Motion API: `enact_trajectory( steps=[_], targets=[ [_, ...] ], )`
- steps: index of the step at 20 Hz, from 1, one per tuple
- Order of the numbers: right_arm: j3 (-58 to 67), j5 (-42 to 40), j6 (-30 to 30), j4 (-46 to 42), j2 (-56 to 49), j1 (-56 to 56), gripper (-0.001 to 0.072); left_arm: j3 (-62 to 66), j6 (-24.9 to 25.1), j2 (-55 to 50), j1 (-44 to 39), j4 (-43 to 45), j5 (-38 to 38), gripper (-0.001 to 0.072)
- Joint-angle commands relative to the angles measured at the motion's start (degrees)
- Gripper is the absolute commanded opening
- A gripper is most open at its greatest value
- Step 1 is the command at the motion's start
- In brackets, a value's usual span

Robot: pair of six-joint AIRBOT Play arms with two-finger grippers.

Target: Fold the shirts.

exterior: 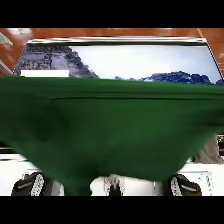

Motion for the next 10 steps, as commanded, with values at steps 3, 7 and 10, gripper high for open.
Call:
enact_trajectory(
  steps=[3, 7, 10],
  targets=[
    [-13.7, 4.5, 0.5, -1.9, -12.0, 0.0, 0.0064, -19.3, 0.4, -8.0, 0.0, -0.5, -2.7, 0.0041],
    [-22.3, -21.7, -2.4, 6.6, -25.1, 2.0, 0.0064, -32.0, 3.2, -20.9, 0.0, -8.2, 17.1, 0.0041],
    [-22.3, -48.5, -3.1, 9.0, -36.3, 9.4, 0.0064, -30.8, 11.6, -32.3, -2.7, -15.4, 31.6, 0.0042]
  ],
)
